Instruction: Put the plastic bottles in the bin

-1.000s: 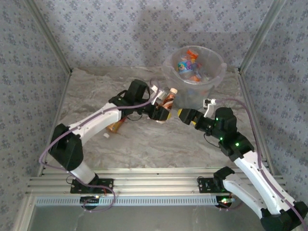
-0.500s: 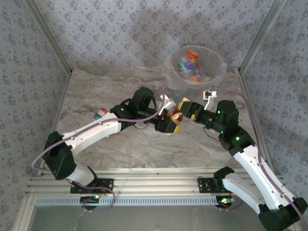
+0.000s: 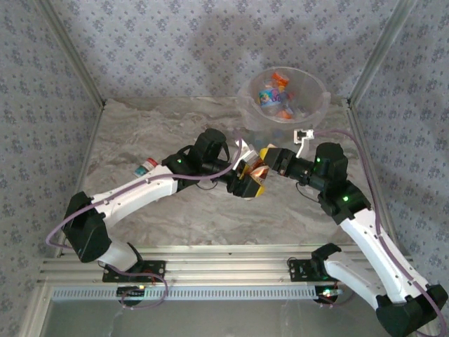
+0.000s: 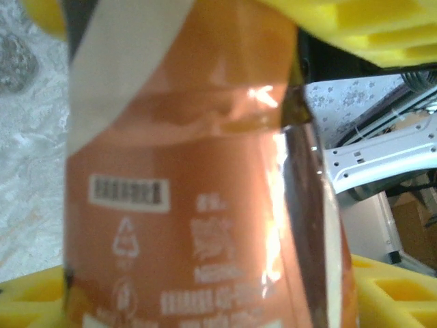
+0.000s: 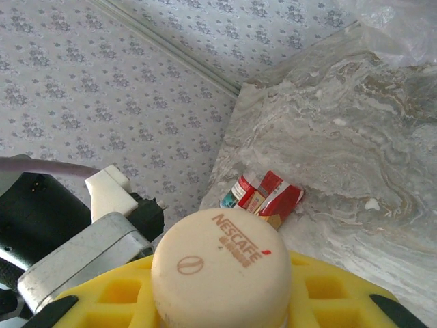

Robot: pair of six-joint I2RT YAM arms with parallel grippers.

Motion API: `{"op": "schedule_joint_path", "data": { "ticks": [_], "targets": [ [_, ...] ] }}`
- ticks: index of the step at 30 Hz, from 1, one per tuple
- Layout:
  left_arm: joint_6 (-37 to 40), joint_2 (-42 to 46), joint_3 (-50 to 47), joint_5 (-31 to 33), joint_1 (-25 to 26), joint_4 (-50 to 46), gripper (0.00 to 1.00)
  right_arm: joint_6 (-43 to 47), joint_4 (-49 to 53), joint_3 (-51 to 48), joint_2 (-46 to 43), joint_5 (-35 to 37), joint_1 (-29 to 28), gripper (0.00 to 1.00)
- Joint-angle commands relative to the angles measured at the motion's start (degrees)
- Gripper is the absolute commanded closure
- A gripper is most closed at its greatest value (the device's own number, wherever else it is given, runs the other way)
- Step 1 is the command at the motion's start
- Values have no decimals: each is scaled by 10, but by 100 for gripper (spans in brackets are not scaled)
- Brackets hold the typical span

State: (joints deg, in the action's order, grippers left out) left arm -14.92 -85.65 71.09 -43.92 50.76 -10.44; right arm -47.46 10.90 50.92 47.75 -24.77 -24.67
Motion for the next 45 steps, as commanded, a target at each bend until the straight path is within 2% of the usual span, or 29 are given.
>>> {"op": "schedule_joint_path", "data": {
  "ticks": [1,6,12,19,26,34,38,45],
  "targets": [
    [11,15,13,0,4,5,1,34,23,42,-1,13,6,73],
    [40,47,3,37,2,-4,0,95,110,112,-2,60,16,73],
    [75,110,-20,126,-2,-6,0,184,199,227,9,177,46,73],
    [119,162,-39,207,-8,-15,0,258,193,334,69,319,77,74],
    [129,157,-41,225,-14,-22,0,317,145,422,180,409,105,74],
    [137,142,-35,226,-15,-32,0,348,90,512,336,428,146,75],
    [144,134,-31,228,-16,-41,0,332,67,561,416,399,177,76],
    [150,128,-27,229,-19,-47,0,315,64,638,540,371,189,76]
  ]
}}
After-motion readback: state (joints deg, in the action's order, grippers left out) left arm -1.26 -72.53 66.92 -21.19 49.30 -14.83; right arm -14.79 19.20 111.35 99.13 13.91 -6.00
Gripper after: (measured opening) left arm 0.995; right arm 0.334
